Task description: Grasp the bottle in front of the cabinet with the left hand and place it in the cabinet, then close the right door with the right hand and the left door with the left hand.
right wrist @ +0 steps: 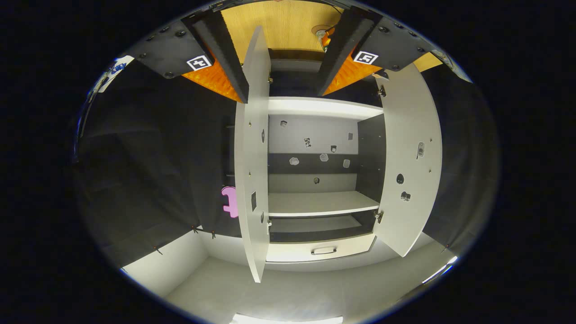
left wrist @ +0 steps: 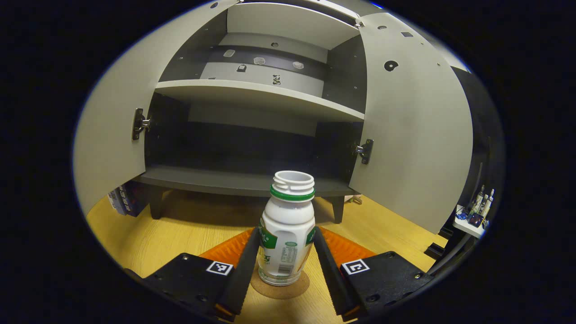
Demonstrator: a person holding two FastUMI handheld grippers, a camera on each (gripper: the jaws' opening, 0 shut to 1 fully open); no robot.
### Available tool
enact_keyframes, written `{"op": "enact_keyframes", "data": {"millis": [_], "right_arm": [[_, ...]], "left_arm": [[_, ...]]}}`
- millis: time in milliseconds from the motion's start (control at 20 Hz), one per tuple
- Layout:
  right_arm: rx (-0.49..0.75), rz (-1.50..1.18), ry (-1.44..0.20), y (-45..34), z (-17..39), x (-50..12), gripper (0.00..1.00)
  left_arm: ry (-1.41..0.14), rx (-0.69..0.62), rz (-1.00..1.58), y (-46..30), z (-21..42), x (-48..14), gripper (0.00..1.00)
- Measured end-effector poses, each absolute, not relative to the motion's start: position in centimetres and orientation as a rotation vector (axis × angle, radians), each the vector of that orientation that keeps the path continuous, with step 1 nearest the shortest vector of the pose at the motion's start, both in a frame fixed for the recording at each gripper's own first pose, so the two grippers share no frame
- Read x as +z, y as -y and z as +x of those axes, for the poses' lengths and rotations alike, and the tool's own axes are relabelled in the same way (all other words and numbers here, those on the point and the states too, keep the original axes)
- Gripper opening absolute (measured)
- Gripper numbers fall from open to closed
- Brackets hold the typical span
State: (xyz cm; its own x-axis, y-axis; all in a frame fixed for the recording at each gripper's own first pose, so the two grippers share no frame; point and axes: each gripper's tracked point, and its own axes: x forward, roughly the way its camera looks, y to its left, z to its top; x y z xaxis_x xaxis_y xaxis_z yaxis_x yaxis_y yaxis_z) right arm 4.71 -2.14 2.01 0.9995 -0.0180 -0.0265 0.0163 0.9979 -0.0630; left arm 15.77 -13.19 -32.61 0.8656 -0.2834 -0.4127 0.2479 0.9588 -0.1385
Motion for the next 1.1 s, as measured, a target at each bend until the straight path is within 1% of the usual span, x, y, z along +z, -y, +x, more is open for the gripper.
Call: {"op": "enact_keyframes", "data": {"millis": [50, 150, 300, 500, 700, 800, 900, 1100], "right_arm": [[-0.013, -0.06, -0.026, 2.0, 4.7, 1.9, 0.98], [-0.013, -0.069, -0.021, 2.2, 4.7, 1.8, 0.98], [-0.027, -0.08, -0.017, 2.6, 4.7, 1.5, 0.98], [-0.035, -0.048, -0.028, 3.1, 4.9, 0.3, 0.98], [-0.053, -0.025, -0.037, 4.0, 4.8, -0.8, 0.98], [-0.054, -0.024, -0.039, 4.5, 4.8, -1.2, 0.98], [-0.059, -0.015, -0.039, 5.2, 4.9, -1.4, 0.98], [-0.092, 0.013, -0.027, 7.0, 4.4, -1.4, 0.98]], "left_arm": [[-0.453, -0.28, -0.082, 13.0, 15.6, -32.3, 0.72], [-0.446, -0.279, -0.083, 12.4, 15.1, -30.8, 0.71], [-0.398, -0.259, -0.065, 10.8, 14.8, -26.7, 0.71], [-0.285, -0.264, -0.023, 9.6, 15.1, -17.9, 0.69], [-0.166, -0.277, -0.004, 9.7, 16.4, -7.1, 0.69], [-0.133, -0.266, 0.005, 9.7, 18.4, -2.5, 0.69], [-0.109, -0.285, 0.011, 10.7, 20.9, 1.4, 0.68], [-0.119, -0.358, -0.062, 13.4, 27.7, 6.1, 0.69]]}}
